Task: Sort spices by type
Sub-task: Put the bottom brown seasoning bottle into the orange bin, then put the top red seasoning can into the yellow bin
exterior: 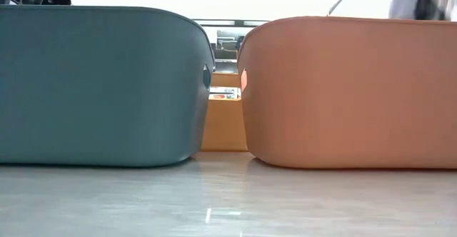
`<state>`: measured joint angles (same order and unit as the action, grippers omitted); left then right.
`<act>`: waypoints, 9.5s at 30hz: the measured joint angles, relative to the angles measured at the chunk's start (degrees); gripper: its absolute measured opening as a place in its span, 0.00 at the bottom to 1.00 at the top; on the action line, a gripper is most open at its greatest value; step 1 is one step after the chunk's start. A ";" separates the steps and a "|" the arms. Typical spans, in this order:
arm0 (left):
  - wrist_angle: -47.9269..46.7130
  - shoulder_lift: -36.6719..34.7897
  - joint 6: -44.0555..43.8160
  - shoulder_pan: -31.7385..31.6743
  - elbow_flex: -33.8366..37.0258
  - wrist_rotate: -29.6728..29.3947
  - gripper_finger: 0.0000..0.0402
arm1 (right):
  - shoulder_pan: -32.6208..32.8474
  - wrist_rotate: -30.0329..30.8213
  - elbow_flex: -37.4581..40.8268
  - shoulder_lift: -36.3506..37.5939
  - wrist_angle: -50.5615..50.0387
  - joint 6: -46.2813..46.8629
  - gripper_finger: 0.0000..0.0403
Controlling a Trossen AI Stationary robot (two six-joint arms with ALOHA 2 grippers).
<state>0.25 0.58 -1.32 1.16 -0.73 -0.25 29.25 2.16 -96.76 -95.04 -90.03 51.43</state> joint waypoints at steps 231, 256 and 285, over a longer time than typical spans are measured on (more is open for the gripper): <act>-57.57 82.09 -29.94 -34.47 -84.43 -12.31 0.48 | -54.03 -6.62 31.07 18.88 45.08 -32.03 0.79; -57.70 102.76 -45.13 -17.41 -85.09 -15.89 0.48 | -54.01 -6.17 31.05 18.88 45.03 -32.20 0.79; -55.58 105.63 -43.14 -21.33 -85.09 -15.72 0.59 | -54.03 -6.19 31.05 18.88 45.08 -32.40 0.79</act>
<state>-55.33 106.21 -44.46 -20.17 -85.82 -15.97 -24.77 -4.03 -65.71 -76.16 -44.95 19.03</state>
